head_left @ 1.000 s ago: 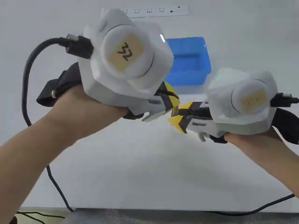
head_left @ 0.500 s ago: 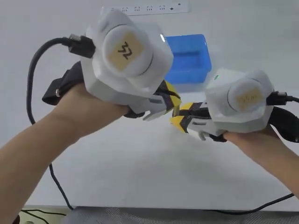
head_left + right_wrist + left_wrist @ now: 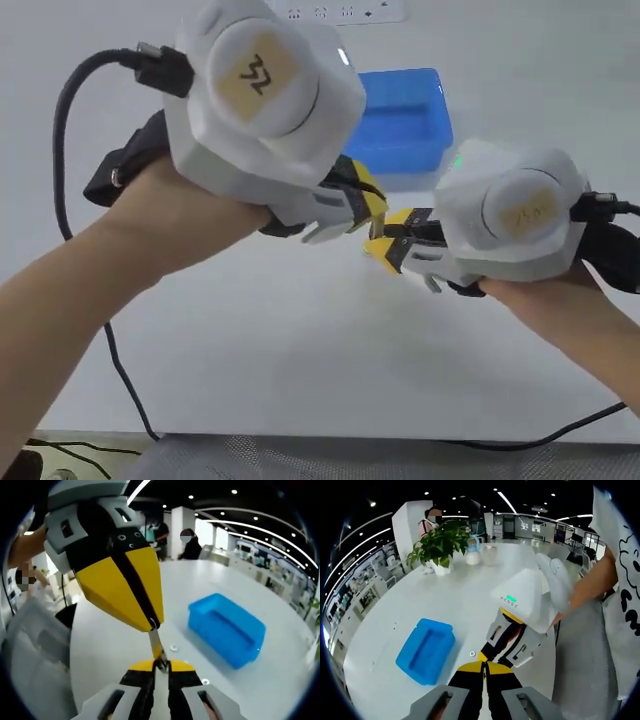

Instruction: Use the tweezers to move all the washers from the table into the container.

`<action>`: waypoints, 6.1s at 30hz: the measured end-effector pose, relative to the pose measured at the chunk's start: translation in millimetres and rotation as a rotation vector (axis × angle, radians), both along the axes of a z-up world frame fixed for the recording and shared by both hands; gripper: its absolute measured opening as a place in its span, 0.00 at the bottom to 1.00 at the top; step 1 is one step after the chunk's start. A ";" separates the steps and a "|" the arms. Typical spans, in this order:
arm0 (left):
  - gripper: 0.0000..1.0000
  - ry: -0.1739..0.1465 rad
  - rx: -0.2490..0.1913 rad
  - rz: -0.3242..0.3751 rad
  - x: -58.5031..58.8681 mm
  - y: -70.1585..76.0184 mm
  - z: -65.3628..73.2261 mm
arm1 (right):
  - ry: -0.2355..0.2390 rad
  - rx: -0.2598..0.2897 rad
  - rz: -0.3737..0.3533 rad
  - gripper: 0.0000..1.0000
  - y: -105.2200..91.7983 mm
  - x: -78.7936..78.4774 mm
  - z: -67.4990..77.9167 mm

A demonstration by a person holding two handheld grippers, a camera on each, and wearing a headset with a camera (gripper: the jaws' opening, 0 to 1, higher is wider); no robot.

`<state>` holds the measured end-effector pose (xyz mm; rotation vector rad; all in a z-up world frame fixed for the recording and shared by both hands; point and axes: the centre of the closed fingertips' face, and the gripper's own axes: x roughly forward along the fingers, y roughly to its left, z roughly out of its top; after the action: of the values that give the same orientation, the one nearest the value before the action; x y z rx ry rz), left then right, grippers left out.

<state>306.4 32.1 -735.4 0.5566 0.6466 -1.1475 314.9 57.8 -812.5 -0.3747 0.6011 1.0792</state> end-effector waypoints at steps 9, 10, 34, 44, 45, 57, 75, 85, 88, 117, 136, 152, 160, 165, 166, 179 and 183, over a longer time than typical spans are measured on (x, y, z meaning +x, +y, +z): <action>0.00 -0.058 0.014 -0.012 5.5 4.7 21.8 | -0.051 0.004 0.020 0.05 8.5 8.9 23.7; 0.00 -0.063 0.016 -0.012 6.5 5.6 23.1 | -0.055 0.007 0.019 0.05 9.6 9.8 25.2; 0.00 -0.214 0.058 -0.003 58.9 26.3 51.2 | -0.181 0.027 0.021 0.05 33.8 71.9 58.0; 0.00 -0.221 0.034 0.042 90.5 35.4 42.1 | -0.193 0.025 0.007 0.05 40.4 104.8 47.2; 0.00 -0.218 0.030 0.051 95.0 37.4 40.2 | -0.192 0.025 0.006 0.05 41.4 108.6 45.1; 0.00 -0.180 0.016 0.092 119.9 43.7 15.7 | -0.159 0.000 0.004 0.05 49.9 128.0 19.5; 0.00 -0.129 -0.013 0.109 119.5 41.4 1.8 | -0.160 -0.048 0.010 0.05 47.9 132.9 5.0; 0.00 -0.158 -0.020 0.099 107.1 45.6 21.9 | -0.186 0.004 0.017 0.07 48.0 118.7 27.8; 0.00 -0.172 -0.021 0.074 100.9 45.8 29.3 | -0.200 0.022 0.026 0.07 45.1 114.2 36.9; 0.00 -0.127 0.119 -0.230 44.1 40.2 28.1 | -0.206 0.052 0.252 0.05 43.9 44.9 55.0; 0.00 -0.047 0.105 -0.176 45.7 43.4 -12.0 | -0.110 0.034 0.257 0.05 44.4 44.8 14.4; 0.00 -0.035 0.104 -0.170 45.2 38.5 -15.1 | -0.074 0.047 0.237 0.03 39.2 39.4 11.8; 0.00 -0.060 0.128 -0.201 41.2 33.0 -10.1 | -0.130 0.011 0.265 0.02 38.7 37.9 19.1; 0.00 -0.090 0.128 -0.209 42.7 32.5 3.4 | -0.154 0.018 0.274 0.02 38.9 39.8 32.9; 0.00 -0.094 0.126 -0.209 43.3 32.5 5.9 | -0.162 0.015 0.276 0.02 38.8 40.8 36.5; 0.00 -0.163 0.116 -0.215 59.2 31.9 34.1 | -0.235 0.018 0.277 0.02 39.6 62.9 61.5; 0.00 -0.183 0.115 -0.216 65.7 31.9 40.2 | -0.250 0.018 0.277 0.02 39.4 68.8 69.9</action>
<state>372.1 64.1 -695.3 0.8356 0.5047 -1.2487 383.7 97.2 -742.7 -0.5799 0.3222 1.2773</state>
